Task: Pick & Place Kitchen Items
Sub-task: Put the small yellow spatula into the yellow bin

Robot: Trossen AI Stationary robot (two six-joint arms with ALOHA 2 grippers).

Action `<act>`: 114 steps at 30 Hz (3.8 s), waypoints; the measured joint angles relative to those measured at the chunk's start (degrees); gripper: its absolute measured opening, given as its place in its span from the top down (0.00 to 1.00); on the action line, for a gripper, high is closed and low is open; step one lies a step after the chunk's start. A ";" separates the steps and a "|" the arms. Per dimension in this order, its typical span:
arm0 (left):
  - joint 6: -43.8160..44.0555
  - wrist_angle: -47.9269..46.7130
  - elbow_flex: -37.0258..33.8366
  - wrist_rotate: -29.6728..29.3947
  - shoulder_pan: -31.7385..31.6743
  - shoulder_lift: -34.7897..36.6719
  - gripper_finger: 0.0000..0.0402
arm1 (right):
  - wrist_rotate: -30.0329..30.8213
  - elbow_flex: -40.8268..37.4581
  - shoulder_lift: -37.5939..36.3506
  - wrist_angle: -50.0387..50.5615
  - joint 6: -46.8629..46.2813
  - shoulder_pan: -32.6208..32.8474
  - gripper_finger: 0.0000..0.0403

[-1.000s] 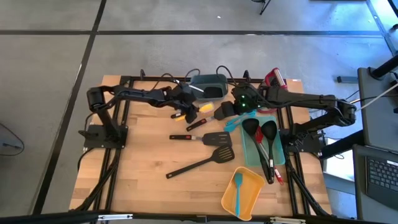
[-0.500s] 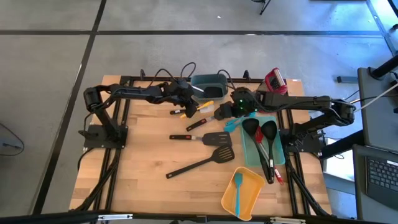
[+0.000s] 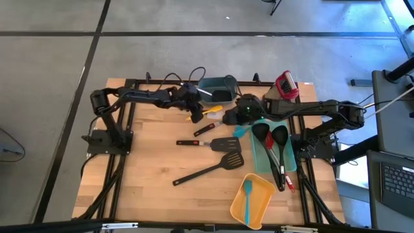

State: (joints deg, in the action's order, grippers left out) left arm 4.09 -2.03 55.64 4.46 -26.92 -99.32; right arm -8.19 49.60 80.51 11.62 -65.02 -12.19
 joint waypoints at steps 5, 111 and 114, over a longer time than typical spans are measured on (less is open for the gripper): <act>0.83 -0.45 -0.07 8.33 -2.11 -5.01 0.66 | 0.00 0.00 0.00 -3.36 -0.65 0.02 0.48; 63.42 28.74 -0.13 12.76 11.28 15.62 0.98 | 24.67 -10.84 -0.22 -65.78 -4.44 9.58 0.93; 63.97 30.61 -0.17 12.74 11.14 15.56 0.98 | 24.66 -10.80 -0.26 -65.91 -5.19 9.64 0.96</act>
State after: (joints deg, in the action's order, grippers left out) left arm 68.06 28.58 55.47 17.19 -15.78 -83.76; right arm 16.47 38.80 80.25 -54.29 -70.21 -2.55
